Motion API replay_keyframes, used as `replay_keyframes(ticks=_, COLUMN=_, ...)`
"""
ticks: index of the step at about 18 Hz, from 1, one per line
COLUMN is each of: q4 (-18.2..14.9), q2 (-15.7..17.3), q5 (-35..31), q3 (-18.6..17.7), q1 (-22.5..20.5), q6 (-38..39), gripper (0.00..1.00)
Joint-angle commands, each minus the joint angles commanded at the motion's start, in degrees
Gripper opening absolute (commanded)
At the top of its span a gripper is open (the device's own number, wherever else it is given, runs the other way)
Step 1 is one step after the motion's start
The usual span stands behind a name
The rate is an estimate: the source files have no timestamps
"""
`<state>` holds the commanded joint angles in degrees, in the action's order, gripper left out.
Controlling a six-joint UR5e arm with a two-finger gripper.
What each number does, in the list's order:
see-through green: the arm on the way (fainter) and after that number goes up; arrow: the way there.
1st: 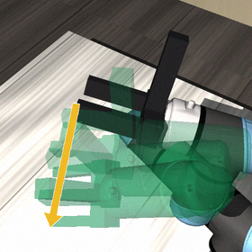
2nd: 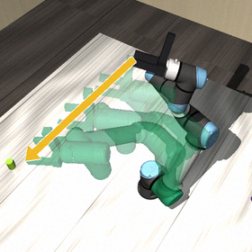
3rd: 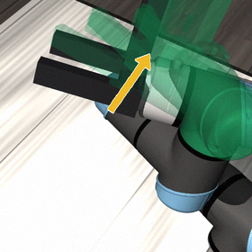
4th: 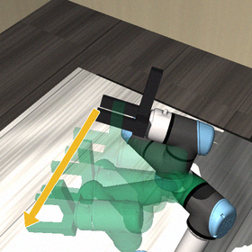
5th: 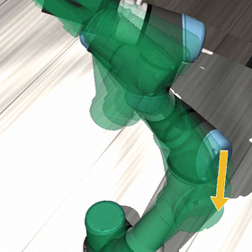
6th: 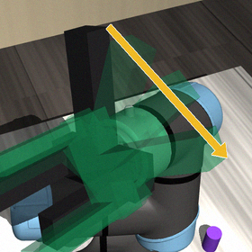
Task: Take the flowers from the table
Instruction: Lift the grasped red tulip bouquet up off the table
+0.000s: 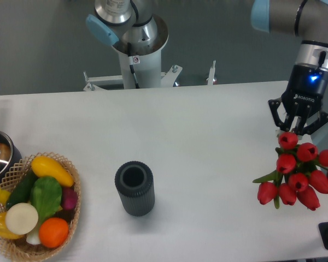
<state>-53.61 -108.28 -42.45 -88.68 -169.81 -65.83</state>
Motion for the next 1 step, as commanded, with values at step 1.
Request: replay_keyframes(ticks=1, q4=0.0, q2=0.0, q5=-0.1, q3=0.0, q1=0.0, q6=0.0, gripper=0.21)
